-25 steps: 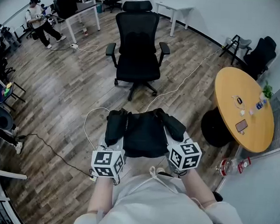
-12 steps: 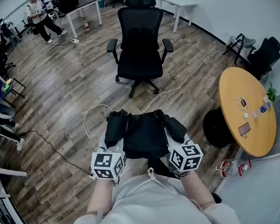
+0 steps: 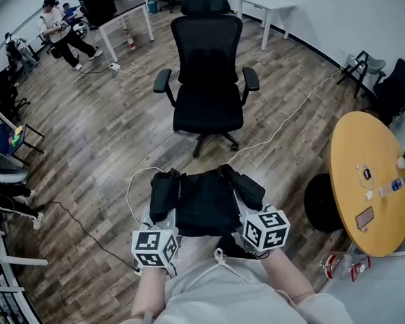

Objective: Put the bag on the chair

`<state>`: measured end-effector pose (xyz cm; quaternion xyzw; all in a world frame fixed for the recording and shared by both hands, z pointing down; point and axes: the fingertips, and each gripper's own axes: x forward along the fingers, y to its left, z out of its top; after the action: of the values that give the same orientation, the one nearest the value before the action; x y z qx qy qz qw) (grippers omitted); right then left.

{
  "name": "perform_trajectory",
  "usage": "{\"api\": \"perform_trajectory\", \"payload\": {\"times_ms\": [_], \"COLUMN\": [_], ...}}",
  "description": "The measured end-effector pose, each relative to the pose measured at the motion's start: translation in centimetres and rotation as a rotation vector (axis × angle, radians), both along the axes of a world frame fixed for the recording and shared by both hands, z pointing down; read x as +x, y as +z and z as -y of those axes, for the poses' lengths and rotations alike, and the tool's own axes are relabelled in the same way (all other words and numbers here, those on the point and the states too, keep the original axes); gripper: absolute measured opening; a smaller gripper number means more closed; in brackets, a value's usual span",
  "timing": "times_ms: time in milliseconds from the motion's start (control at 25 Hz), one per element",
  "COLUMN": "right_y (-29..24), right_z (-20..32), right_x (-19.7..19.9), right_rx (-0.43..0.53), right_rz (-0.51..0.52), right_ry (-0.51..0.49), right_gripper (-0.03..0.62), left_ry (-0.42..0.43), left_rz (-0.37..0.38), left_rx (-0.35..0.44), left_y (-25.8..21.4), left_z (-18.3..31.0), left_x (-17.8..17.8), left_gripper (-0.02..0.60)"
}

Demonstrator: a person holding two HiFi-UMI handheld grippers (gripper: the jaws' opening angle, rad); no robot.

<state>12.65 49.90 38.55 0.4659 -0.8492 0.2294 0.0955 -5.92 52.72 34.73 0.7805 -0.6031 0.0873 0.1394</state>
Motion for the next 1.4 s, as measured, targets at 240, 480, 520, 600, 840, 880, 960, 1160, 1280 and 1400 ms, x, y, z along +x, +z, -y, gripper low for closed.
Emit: {"api": "perform_trajectory", "payload": {"times_ms": [240, 480, 520, 600, 840, 880, 960, 1160, 1280, 1400], "right_y": [0.0, 0.1, 0.0, 0.0, 0.5, 0.7, 1.1, 1.8, 2.0, 1.9], "right_z": [11.2, 19.5, 20.5, 22.4, 26.4, 27.0, 28.3, 32.2, 35.2, 38.7], "right_x": [2.8, 4.7, 5.1, 5.7, 6.3, 6.2, 5.9, 4.9, 3.9, 2.5], "right_rx": [0.013, 0.018, 0.017, 0.010, -0.007, -0.009, -0.014, -0.024, -0.031, -0.038], "right_rz": [0.008, 0.008, 0.009, 0.014, 0.021, 0.018, 0.010, -0.010, -0.020, -0.029], "right_ry": [-0.043, -0.068, -0.067, -0.064, -0.058, -0.054, -0.043, 0.003, 0.043, 0.081], "right_gripper": [0.031, 0.031, 0.031, 0.031, 0.031, 0.031, 0.031, 0.031, 0.031, 0.031], "left_ry": [-0.027, -0.056, -0.056, -0.056, -0.031, -0.024, -0.010, 0.039, 0.082, 0.123], "left_rz": [-0.015, -0.023, -0.024, -0.020, -0.002, -0.002, -0.005, -0.021, -0.030, -0.043], "left_rx": [0.015, 0.008, 0.004, -0.005, -0.020, -0.023, -0.030, -0.042, -0.049, -0.056], "left_y": [0.3, 0.8, 0.8, 0.8, 1.0, 1.2, 1.6, 2.6, 3.0, 3.1], "left_z": [10.8, 18.7, 19.8, 21.7, 26.2, 27.0, 28.5, 33.5, 37.3, 41.6], "left_x": [2.9, 4.8, 5.2, 5.6, 6.5, 6.4, 6.1, 4.9, 4.0, 2.5], "left_gripper": [0.028, 0.028, 0.028, 0.028, 0.028, 0.028, 0.028, 0.028, 0.028, 0.028]}}
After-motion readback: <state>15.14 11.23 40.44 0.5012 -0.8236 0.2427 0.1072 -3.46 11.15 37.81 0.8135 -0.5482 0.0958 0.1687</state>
